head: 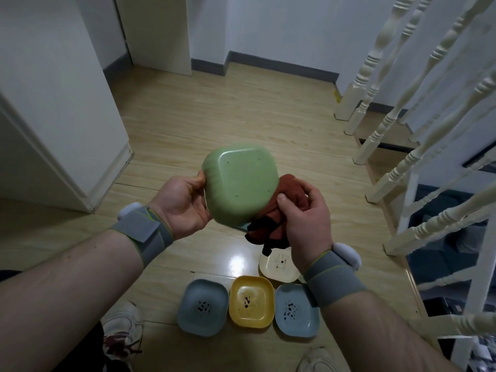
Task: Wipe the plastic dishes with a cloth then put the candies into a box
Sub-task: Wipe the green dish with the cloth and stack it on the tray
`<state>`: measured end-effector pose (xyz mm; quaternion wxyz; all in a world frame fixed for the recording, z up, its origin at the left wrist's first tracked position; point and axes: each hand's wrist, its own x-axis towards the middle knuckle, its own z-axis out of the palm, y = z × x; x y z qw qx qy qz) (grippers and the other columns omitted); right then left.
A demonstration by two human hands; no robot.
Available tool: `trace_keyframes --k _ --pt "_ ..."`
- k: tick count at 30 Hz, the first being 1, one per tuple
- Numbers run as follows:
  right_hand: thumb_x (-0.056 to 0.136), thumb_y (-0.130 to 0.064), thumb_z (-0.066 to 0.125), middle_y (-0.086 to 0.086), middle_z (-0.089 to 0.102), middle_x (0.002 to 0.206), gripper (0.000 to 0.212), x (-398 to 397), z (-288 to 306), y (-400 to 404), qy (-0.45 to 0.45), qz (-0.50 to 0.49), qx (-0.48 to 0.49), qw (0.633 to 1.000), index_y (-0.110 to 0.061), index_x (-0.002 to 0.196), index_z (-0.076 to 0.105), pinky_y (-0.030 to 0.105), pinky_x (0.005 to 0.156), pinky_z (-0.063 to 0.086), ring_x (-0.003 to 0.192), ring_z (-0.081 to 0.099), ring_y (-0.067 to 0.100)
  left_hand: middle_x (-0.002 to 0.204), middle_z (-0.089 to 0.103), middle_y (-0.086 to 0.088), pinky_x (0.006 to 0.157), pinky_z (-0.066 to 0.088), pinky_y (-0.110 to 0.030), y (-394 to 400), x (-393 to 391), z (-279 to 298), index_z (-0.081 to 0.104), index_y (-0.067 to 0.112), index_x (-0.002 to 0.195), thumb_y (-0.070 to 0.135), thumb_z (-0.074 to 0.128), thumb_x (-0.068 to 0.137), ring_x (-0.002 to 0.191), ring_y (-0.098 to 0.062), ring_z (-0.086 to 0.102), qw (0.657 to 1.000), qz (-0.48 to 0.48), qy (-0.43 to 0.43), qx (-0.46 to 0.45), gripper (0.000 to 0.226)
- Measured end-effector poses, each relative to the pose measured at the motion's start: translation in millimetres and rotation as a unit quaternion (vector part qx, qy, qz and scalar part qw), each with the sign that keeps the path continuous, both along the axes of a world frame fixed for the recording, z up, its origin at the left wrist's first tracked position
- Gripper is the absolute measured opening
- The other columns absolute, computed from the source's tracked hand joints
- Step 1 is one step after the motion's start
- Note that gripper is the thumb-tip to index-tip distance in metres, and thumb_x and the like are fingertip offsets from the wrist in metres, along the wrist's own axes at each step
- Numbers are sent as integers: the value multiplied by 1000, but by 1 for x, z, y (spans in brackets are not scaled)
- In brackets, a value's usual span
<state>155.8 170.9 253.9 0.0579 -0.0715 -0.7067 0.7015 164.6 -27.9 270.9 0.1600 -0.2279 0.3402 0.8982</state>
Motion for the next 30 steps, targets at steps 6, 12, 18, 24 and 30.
trace_keyframes --k 6,12,18,24,30 --pt "79 9 65 4 70 91 34 -11 4 18 -32 48 -27 998 -20 96 64 33 76 54 86 65 21 121 65 -17 87 55 -48 -2 0 3 58 2 126 18 32 103 110 -32 63 988 -76 65 -115 38" --pt "62 -13 68 0 71 99 38 -8 20 24 42 100 96 989 -29 96 68 30 82 55 93 66 14 72 65 -9 58 53 -28 6 11 9 69 6 80 10 42 98 62 -19 62 953 -176 105 -223 33" --pt "62 -24 64 -10 69 99 42 10 25 -3 135 206 254 935 -39 101 67 34 86 53 95 64 13 92 67 -15 75 57 -33 25 20 -8 63 0 108 11 38 100 80 -24 66 977 -165 46 -127 28" --pt "66 -30 59 -13 68 95 42 24 26 -17 228 271 337 872 -29 106 71 34 77 50 84 57 22 96 67 -19 71 61 -36 29 17 -6 64 -2 105 8 41 97 83 -26 69 997 -64 -26 -17 27" --pt "63 -13 68 -3 69 106 48 19 16 -9 260 230 354 868 -22 110 68 33 84 50 92 59 16 118 65 -16 80 56 -40 14 10 4 56 1 131 24 44 101 101 -25 64 998 -11 -55 -13 39"
